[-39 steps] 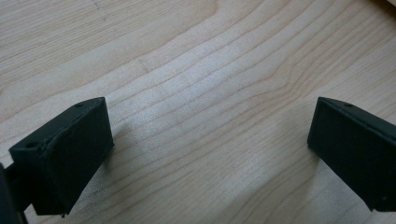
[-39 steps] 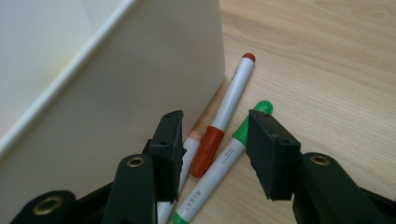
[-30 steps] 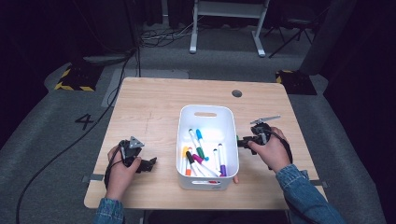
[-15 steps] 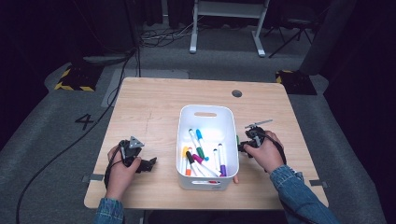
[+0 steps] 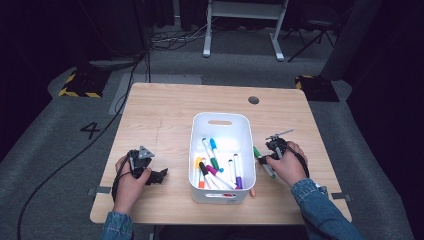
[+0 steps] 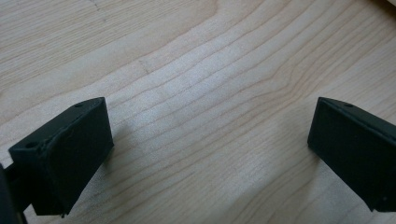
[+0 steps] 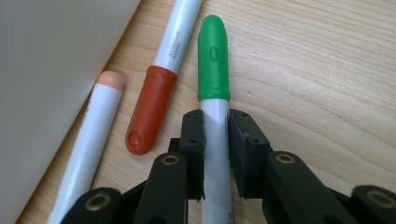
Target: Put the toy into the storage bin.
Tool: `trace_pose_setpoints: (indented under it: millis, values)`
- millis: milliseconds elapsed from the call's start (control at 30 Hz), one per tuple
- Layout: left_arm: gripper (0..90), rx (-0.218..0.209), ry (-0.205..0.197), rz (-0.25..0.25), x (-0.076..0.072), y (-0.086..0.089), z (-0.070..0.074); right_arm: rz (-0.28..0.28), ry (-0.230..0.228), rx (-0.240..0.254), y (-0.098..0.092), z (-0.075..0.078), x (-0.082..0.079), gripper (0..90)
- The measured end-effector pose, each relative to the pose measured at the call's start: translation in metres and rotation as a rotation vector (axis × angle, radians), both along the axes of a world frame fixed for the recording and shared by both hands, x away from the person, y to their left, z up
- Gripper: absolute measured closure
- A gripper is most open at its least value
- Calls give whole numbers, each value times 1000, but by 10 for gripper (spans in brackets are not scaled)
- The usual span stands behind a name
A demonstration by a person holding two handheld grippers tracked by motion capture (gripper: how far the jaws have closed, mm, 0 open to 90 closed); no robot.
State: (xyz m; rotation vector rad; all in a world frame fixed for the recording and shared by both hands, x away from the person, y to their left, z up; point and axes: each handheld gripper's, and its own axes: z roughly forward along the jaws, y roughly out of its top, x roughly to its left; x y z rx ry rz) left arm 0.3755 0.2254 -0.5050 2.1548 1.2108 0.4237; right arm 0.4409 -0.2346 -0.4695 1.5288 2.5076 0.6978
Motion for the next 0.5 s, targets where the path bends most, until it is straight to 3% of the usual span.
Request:
trace_pose_setpoints:
  millis: [500]
  values:
    - [1, 0, 0, 0, 0, 0, 0, -21, 7, 5, -2, 0, 0, 769]
